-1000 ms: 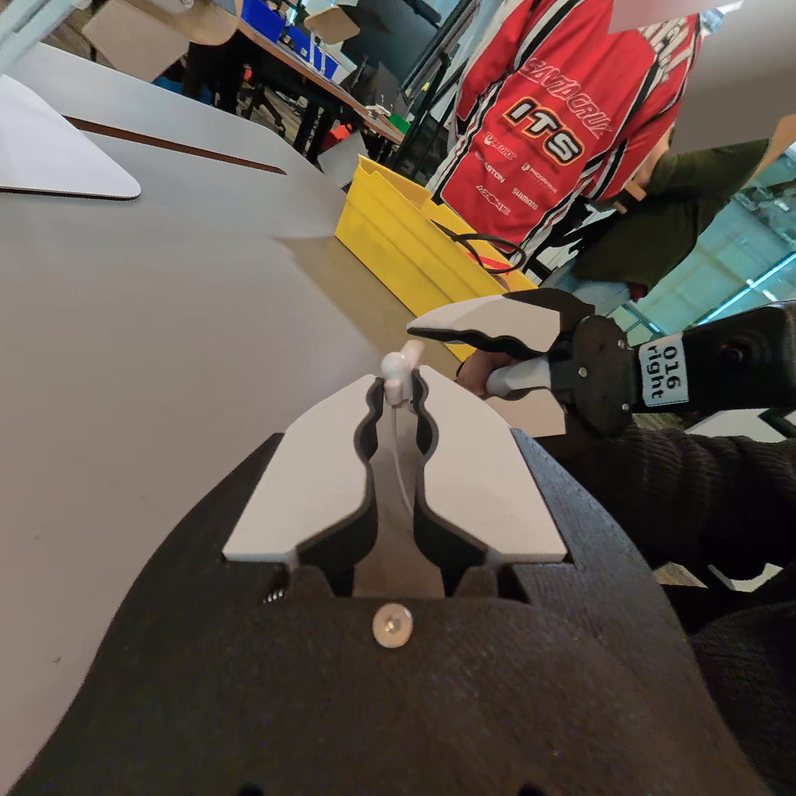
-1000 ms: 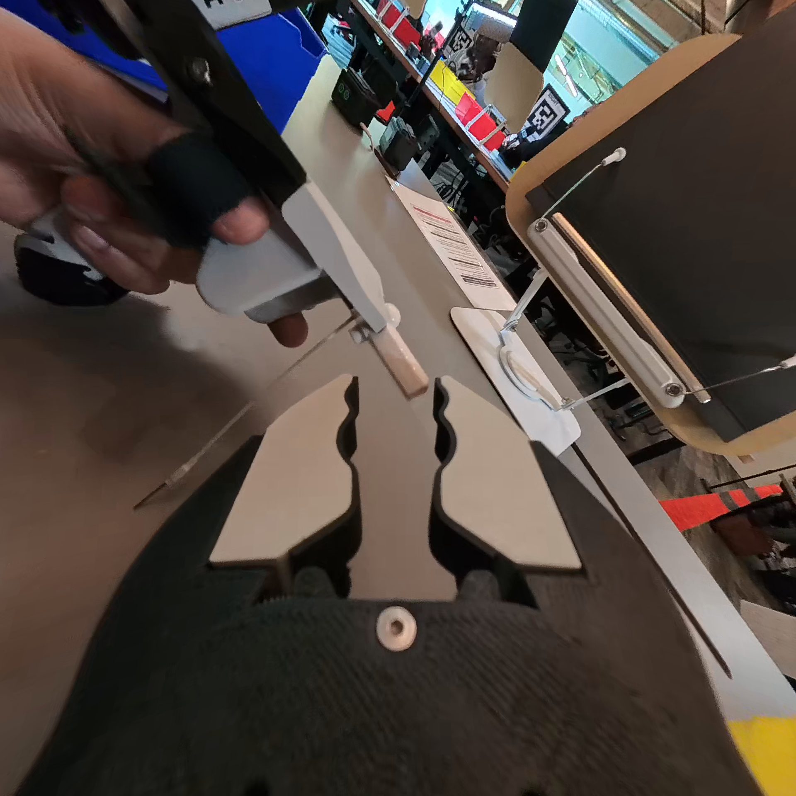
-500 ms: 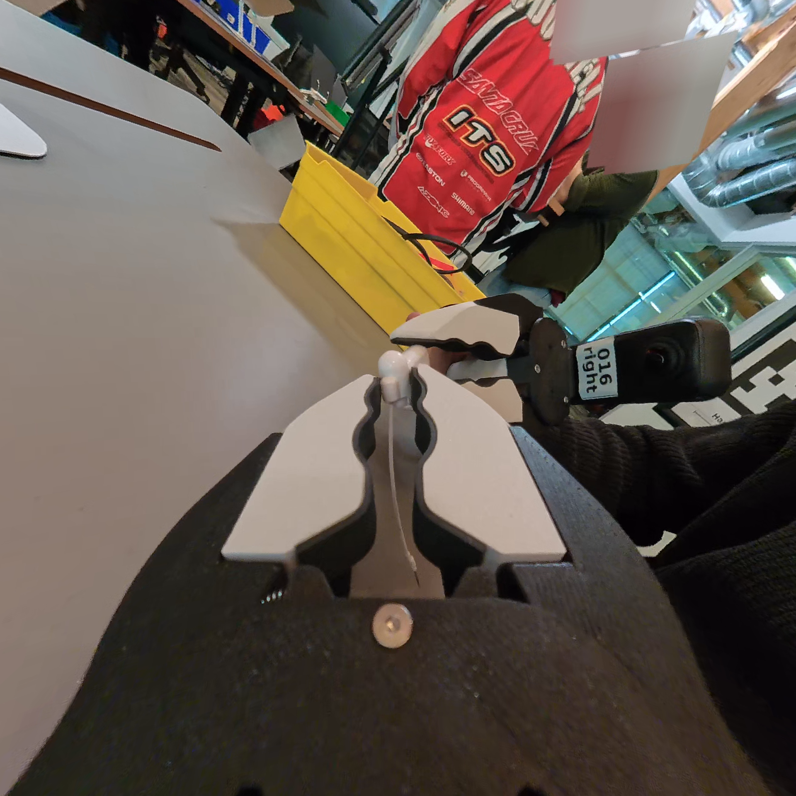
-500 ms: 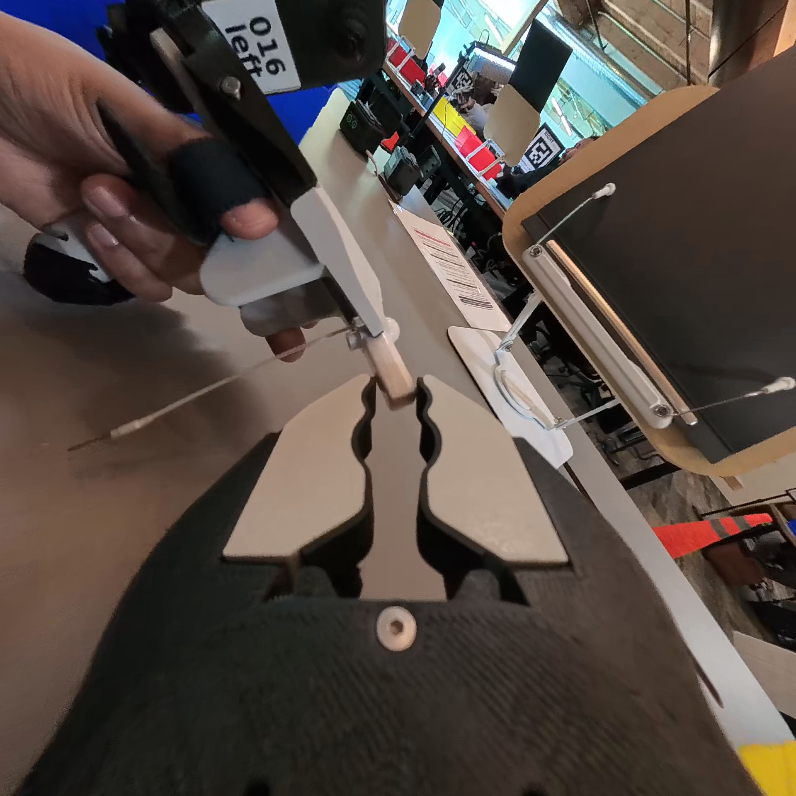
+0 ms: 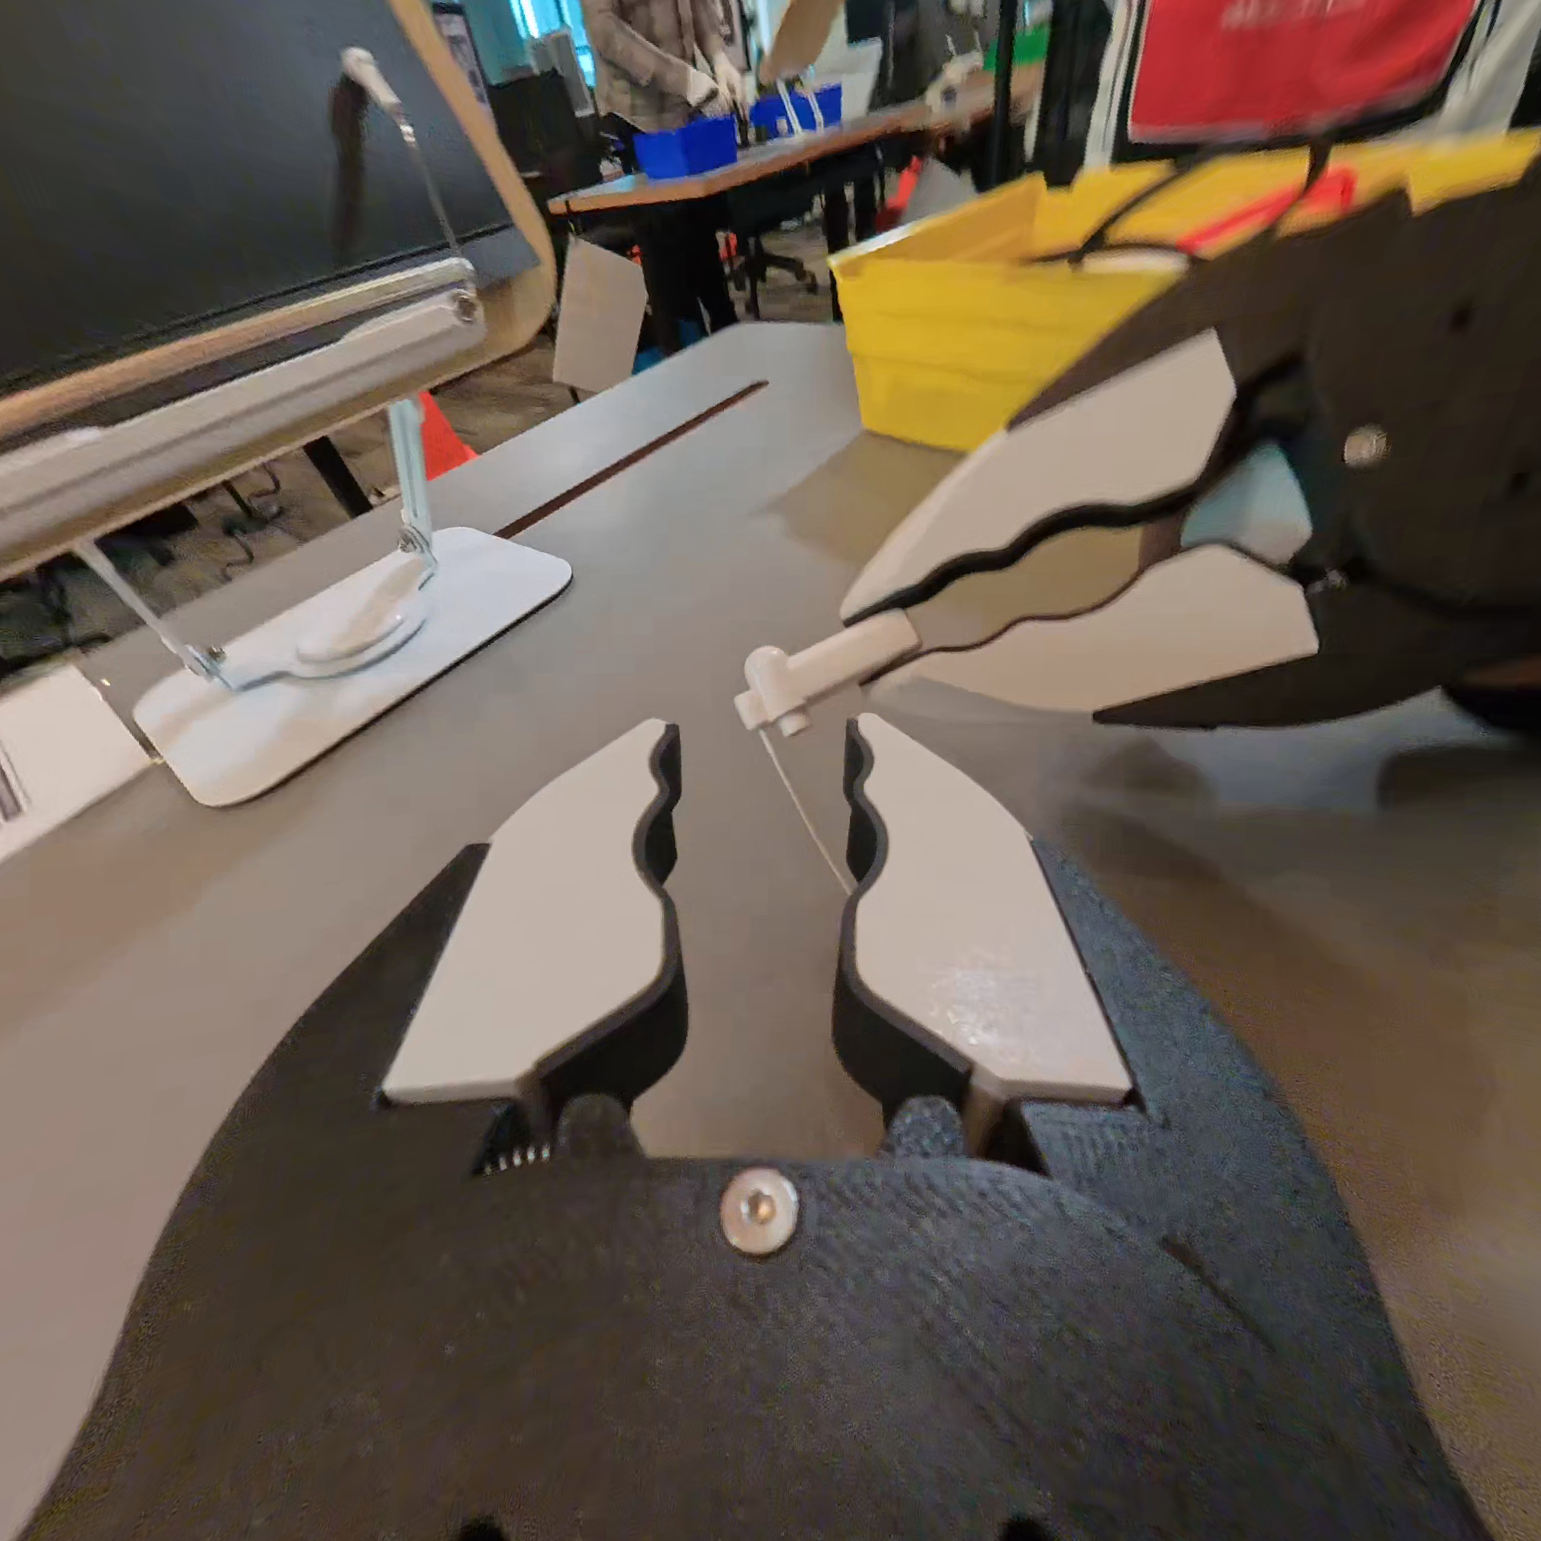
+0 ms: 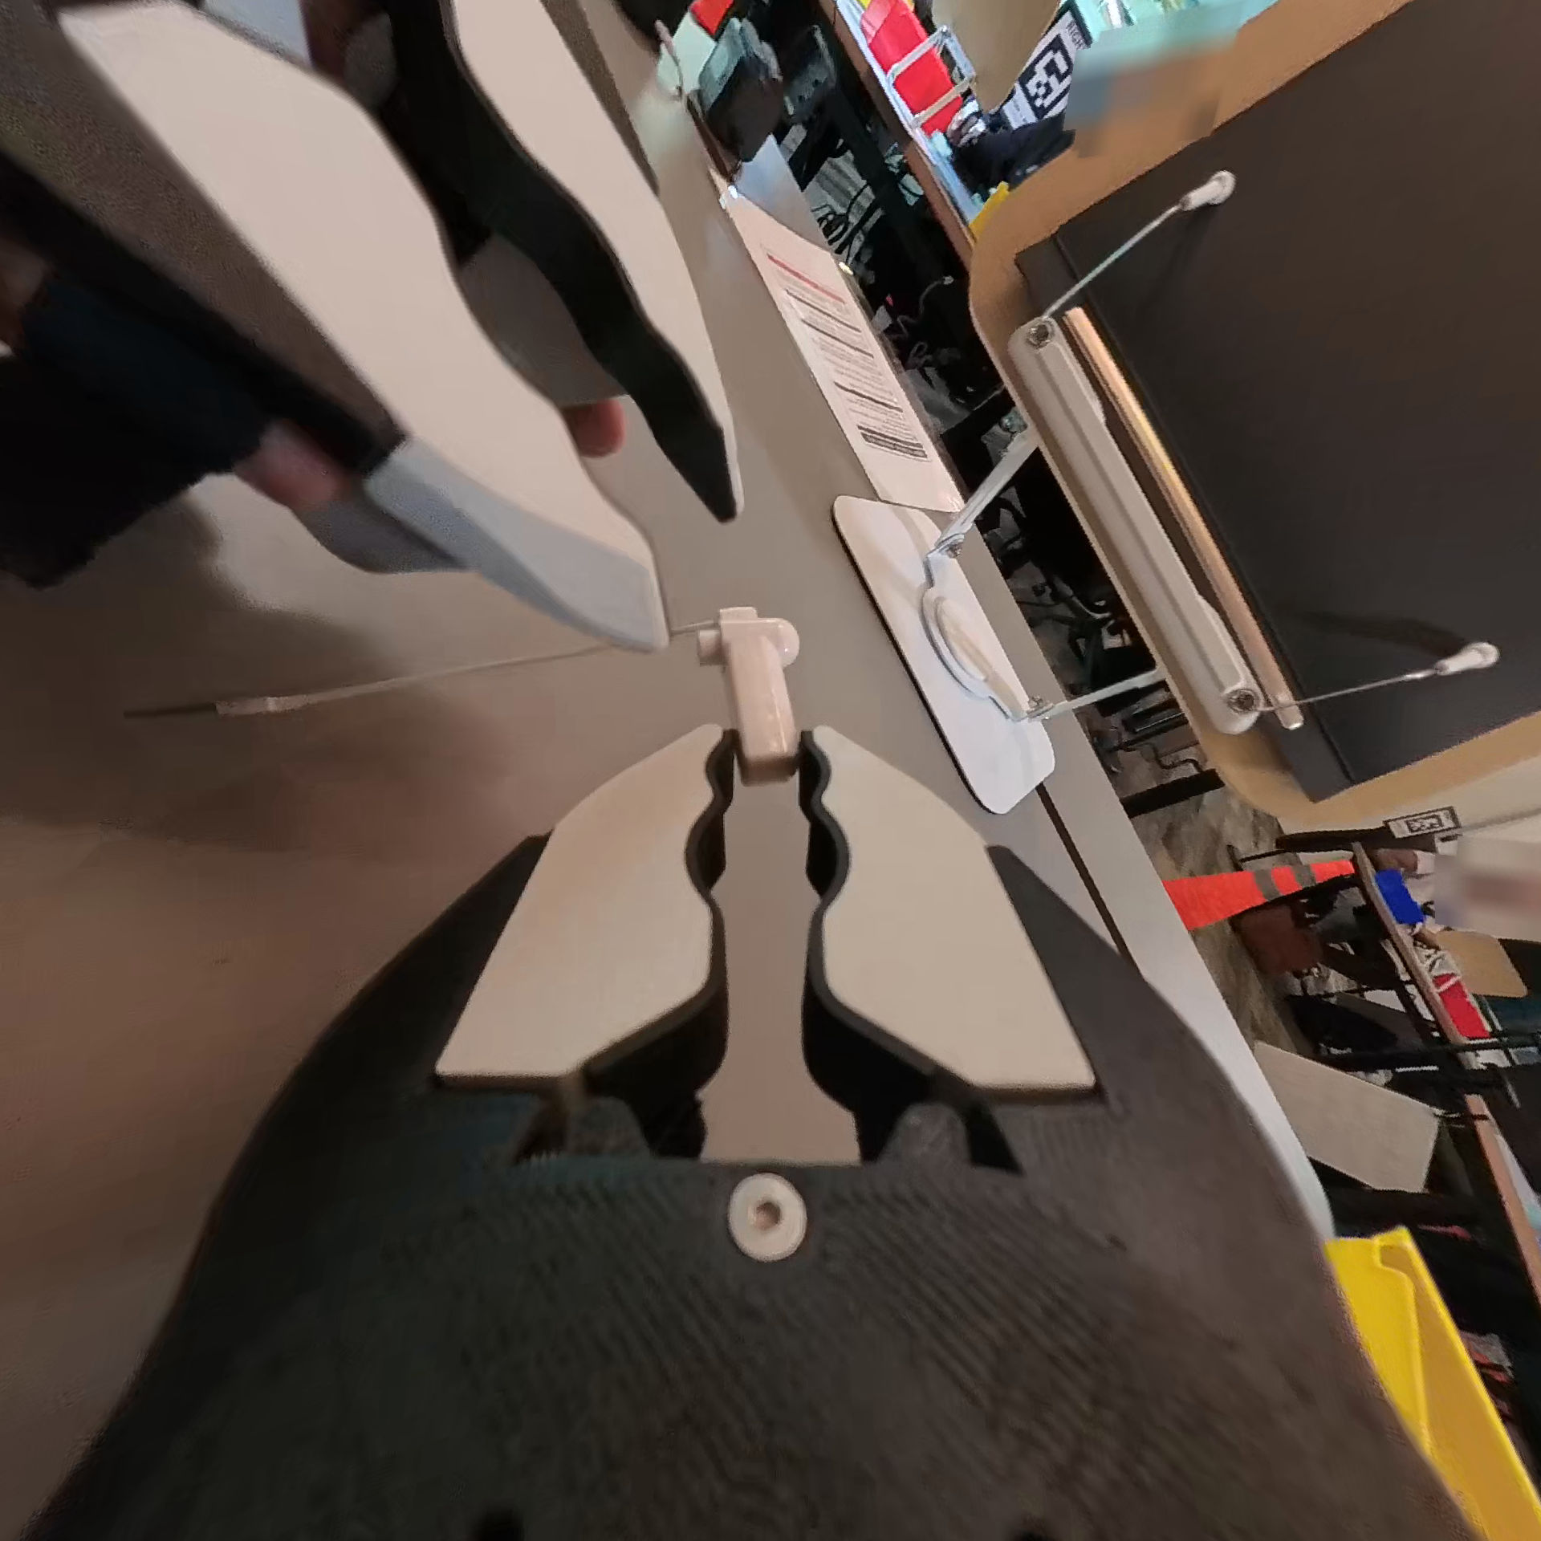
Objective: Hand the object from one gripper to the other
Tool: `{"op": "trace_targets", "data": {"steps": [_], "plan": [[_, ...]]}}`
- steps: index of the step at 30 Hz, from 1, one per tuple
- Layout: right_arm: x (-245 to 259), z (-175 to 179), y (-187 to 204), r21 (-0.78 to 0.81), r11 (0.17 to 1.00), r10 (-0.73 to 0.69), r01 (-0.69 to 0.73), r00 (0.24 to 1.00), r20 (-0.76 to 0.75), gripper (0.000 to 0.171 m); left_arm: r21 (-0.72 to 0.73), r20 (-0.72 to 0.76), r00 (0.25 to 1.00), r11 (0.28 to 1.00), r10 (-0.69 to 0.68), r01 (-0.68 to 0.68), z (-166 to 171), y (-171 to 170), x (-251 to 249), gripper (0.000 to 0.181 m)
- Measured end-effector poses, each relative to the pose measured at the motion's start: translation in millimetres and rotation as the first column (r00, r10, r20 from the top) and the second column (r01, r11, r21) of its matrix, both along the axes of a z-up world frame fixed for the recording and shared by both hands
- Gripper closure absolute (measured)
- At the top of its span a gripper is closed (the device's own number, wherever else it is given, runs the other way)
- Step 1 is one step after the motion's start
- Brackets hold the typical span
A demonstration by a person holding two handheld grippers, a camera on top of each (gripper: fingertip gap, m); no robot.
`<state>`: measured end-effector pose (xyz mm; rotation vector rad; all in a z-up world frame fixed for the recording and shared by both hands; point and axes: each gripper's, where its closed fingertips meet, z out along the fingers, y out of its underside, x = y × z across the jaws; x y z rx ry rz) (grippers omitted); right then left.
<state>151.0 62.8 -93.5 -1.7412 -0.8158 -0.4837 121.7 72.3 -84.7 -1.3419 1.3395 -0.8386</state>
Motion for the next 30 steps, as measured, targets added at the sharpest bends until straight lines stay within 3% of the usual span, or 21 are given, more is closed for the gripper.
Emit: {"op": "trace_targets", "data": {"steps": [8, 14, 20, 25, 30], "plan": [[-20, -15, -8, -0.087, 0.992, 0.1, -0.09, 0.988, 0.115, 0.156, 0.303, -0.173, 0.985, 0.95, -0.017, 0.069, -23, -9, 4, 0.139], [-28, -31, -19, -0.175, 0.964, 0.23, -0.202, 0.959, 0.163, 0.156, 0.539, -0.334, 0.941, 0.807, -0.06, 0.243, -46, -16, -3, 0.139], [-31, -33, -25, -0.198, 0.948, 0.28, -0.251, 0.95, 0.139, 0.156, 0.502, -0.354, 0.927, 0.811, -0.124, 0.3, -51, -26, -5, 0.155], [-27, -28, -20, -0.131, 0.963, 0.251, -0.234, 0.958, 0.136, 0.155, 0.493, -0.339, 0.935, 0.827, -0.103, 0.27, -46, -22, -4, 0.155], [-14, -7, -11, -0.002, 0.984, 0.176, -0.176, 0.983, 0.062, 0.131, 0.42, -0.237, 0.97, 0.896, -0.047, 0.146, -31, -3, -5, 0.156]]}}
